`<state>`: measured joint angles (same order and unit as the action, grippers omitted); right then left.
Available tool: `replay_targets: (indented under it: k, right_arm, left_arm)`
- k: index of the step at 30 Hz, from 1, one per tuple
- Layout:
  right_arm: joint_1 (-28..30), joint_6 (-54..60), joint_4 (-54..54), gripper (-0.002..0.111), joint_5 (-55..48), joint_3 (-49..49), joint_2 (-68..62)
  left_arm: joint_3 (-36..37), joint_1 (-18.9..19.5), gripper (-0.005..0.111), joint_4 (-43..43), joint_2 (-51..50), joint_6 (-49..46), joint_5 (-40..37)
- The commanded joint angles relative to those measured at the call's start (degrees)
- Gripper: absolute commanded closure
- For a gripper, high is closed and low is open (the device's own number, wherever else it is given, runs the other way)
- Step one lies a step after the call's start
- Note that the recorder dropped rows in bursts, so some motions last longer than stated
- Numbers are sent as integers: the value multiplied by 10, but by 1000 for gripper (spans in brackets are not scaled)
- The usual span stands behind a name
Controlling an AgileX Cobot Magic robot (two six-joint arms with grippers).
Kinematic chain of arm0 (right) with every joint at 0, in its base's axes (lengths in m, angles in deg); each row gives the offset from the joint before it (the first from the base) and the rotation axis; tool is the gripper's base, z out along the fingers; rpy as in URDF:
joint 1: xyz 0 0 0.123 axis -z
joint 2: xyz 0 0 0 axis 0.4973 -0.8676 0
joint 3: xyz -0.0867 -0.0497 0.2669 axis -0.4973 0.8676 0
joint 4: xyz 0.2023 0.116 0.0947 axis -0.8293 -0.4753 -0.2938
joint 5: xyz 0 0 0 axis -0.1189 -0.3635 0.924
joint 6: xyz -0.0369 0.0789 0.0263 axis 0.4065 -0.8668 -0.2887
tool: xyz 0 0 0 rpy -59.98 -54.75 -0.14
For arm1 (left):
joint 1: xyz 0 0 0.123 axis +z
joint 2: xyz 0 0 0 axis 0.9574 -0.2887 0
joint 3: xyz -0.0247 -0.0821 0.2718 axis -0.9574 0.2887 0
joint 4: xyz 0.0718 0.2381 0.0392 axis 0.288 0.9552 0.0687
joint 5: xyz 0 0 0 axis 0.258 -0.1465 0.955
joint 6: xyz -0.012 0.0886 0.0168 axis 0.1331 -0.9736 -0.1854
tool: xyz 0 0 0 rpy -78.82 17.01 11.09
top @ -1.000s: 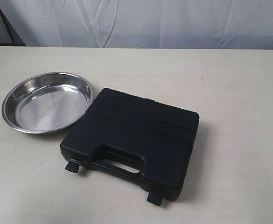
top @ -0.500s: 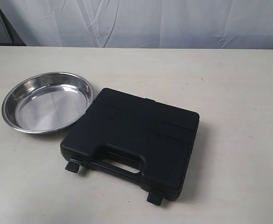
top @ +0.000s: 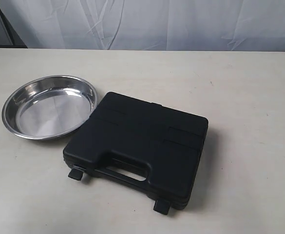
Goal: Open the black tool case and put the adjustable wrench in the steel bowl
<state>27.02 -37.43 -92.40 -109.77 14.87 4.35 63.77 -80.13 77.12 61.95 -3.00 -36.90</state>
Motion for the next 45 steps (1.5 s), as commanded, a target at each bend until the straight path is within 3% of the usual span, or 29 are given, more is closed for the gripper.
replay_targets:
  k: [1, 4, 6, 12, 25, 28, 32, 34, 43, 45]
  right_arm:
    - [-104, 208, -120, 109, -283, -143, -278]
    - [-280, 158, 17, 109, -247, -170, -417]
    - [-361, 145, 61, 109, -254, -170, -471]
    - [-469, 103, 65, 109, -203, -170, -551]
    - [-487, 101, 35, 108, -210, -170, -575]
    - [-487, 101, 19, 95, -221, -170, -575]
    - [-487, 101, 33, 62, -222, -170, -575]
    - [-487, 100, 42, 57, -213, -170, -575]
    - [-487, 99, 55, 78, -186, -170, -579]
    - [-487, 99, 68, 77, -186, -170, -585]
  left_arm:
    - [-1, 0, 106, 0, 4, 2, 5]
    - [-1, 0, 106, 0, 4, 2, 5]
    - [-1, 0, 106, 0, 4, 2, 5]
    - [-1, 0, 106, 0, 4, 2, 5]
    - [-1, 0, 106, 0, 4, 2, 5]
    - [-1, 0, 106, 0, 4, 2, 5]
    - [-1, 0, 106, 0, 4, 2, 5]
    - [-1, 0, 106, 0, 4, 2, 5]
    - [-1, 0, 106, 0, 4, 2, 5]
    - [-1, 0, 106, 0, 4, 2, 5]
